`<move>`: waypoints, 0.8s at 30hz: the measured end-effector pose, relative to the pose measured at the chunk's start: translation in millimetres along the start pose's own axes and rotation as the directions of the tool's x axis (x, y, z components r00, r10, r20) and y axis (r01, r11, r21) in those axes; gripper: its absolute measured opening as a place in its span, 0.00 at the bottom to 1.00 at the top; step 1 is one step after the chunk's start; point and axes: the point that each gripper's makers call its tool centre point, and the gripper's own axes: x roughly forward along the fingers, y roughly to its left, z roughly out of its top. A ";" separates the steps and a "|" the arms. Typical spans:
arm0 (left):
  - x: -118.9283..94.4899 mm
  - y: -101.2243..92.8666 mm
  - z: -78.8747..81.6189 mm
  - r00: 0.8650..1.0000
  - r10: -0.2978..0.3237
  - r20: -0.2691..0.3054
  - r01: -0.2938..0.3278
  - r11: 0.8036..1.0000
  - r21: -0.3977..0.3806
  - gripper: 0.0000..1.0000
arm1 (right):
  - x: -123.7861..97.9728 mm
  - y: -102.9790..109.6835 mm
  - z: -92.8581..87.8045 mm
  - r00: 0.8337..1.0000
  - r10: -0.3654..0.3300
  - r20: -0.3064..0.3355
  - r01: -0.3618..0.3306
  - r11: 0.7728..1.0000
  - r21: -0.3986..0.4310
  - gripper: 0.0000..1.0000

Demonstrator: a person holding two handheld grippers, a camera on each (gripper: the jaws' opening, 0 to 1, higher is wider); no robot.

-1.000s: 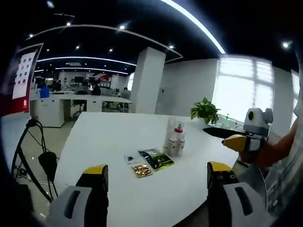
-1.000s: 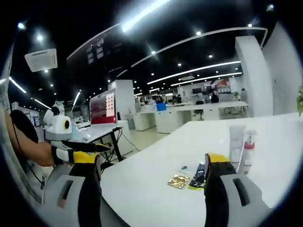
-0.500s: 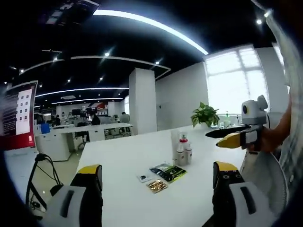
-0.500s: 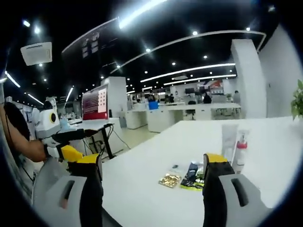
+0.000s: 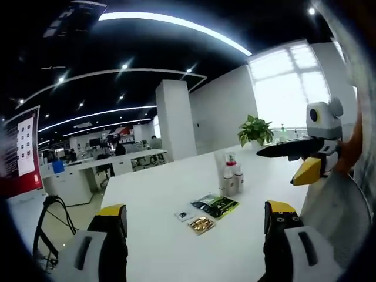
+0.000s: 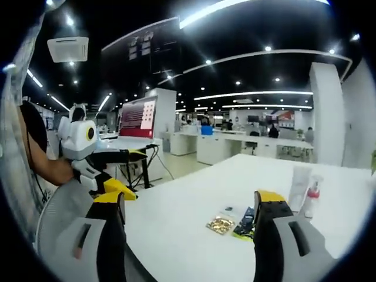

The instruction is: Arrange the skincare products in the storage area until every visible bottle or jar stands upright without overlapping.

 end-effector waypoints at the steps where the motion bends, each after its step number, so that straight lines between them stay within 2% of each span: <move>1: -0.2 -1.3 0.0 1.000 -0.006 0.001 0.006 1.000 -0.005 1.00 | 0.2 -2.7 -2.0 1.000 -0.011 -0.008 0.011 1.000 0.000 0.88; 4: -0.2 -6.8 -1.9 1.000 -0.028 -0.001 0.028 1.000 0.003 1.00 | 1.6 -7.2 -4.8 0.999 -0.026 -0.023 0.027 1.000 0.009 0.88; 9: 1.7 -5.5 -5.1 1.000 -0.027 -0.015 0.027 1.000 0.002 1.00 | 3.0 -7.4 -8.6 0.999 -0.023 -0.040 0.024 0.999 0.021 0.89; 14: 2.1 -4.4 -6.4 1.000 -0.020 -0.017 0.020 1.000 0.015 1.00 | 4.8 -5.1 -15.1 0.997 -0.026 -0.073 0.026 1.000 -0.011 0.89; 19: 2.8 -6.1 -13.0 0.999 -0.024 -0.040 0.024 1.000 0.016 1.00 | 3.9 -5.7 -16.6 0.996 -0.041 -0.078 0.037 0.998 -0.051 0.88; 24: 1.8 -7.0 -14.8 0.998 -0.024 -0.049 0.025 1.000 0.016 1.00 | 3.0 -9.2 -17.0 0.995 -0.056 -0.079 0.053 0.998 -0.038 0.89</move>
